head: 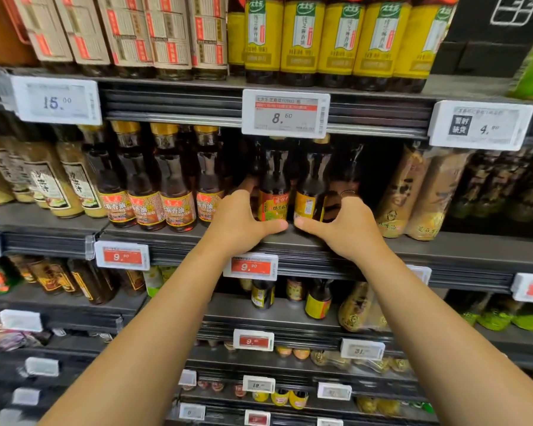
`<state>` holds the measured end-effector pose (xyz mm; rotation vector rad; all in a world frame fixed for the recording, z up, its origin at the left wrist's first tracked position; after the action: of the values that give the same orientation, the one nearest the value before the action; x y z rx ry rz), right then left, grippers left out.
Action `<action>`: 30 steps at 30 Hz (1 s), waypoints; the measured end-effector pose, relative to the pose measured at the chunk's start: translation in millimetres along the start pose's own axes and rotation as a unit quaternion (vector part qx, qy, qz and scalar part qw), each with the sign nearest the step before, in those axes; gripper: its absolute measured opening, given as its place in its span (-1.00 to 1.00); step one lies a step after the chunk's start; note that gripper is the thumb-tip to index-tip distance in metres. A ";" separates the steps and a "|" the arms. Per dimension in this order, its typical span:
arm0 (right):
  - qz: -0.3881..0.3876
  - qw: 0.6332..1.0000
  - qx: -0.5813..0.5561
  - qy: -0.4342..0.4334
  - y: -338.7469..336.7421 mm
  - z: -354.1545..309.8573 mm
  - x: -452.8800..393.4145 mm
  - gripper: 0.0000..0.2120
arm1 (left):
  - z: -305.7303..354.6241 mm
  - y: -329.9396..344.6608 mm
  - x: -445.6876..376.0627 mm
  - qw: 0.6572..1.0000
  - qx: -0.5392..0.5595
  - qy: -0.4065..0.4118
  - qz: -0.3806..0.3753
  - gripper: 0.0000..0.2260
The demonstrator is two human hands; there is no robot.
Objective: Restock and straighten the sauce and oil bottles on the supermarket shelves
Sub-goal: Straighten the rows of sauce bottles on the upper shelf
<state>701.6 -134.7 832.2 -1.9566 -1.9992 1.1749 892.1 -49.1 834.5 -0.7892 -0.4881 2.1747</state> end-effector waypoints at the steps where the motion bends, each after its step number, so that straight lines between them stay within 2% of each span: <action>1: 0.001 1.000 0.000 -0.001 2.1 0.4 -0.8 -0.57 | 0.7 0.6 0.2 1.000 -0.007 0.005 0.012 -0.38; 8: -0.068 0.993 -0.095 0.010 0.8 10.4 -12.4 -0.62 | -6.6 5.8 -1.1 0.998 -0.039 -0.011 0.043 -0.52; 9: -0.074 0.993 -0.094 0.003 2.0 8.4 -11.9 -0.59 | -7.0 6.0 -0.9 0.998 -0.043 -0.011 0.050 -0.52; 11: -0.075 0.995 -0.059 -0.020 8.1 2.4 -9.7 -0.40 | -7.9 7.2 -0.8 0.997 -0.052 -0.006 0.055 -0.55; 14: -0.024 0.998 -0.053 -0.033 13.3 -1.0 -11.6 -0.26 | -8.5 6.8 0.4 0.996 -0.060 0.002 0.060 -0.62; 16: -0.039 0.996 -0.075 -0.017 10.7 1.2 -16.1 -0.29 | -8.3 6.2 0.6 0.996 -0.060 0.002 0.063 -0.60; 19: -0.092 0.987 -0.129 0.002 4.7 8.3 -21.5 -0.45 | -8.3 6.3 0.1 0.996 -0.065 0.001 0.067 -0.60; 21: -0.095 0.986 -0.134 -0.007 2.3 10.4 -21.1 -0.50 | -9.6 7.4 0.2 0.995 -0.068 0.003 0.077 -0.60; 26: -0.037 0.999 -0.017 -0.030 9.1 5.8 -12.5 -0.39 | -7.4 9.7 2.5 0.992 -0.066 0.014 0.107 -0.55; 30: -0.049 0.998 -0.041 -0.018 8.8 6.1 -15.9 -0.65 | -7.2 11.0 0.7 0.990 -0.065 0.020 0.124 -0.59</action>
<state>707.8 -152.6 829.7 -1.8635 -2.1674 1.1292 890.8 -54.9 822.8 -1.0083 -0.5390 2.3675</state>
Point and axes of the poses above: each hand's wrist, its own x-axis away from the middle knuckle, its own y-axis out of the palm, z = x × y, the point moved 2 cm from there along -x, towards the middle knuckle, and after that the axes turned 13 degrees about z, right-handed, at the moved point
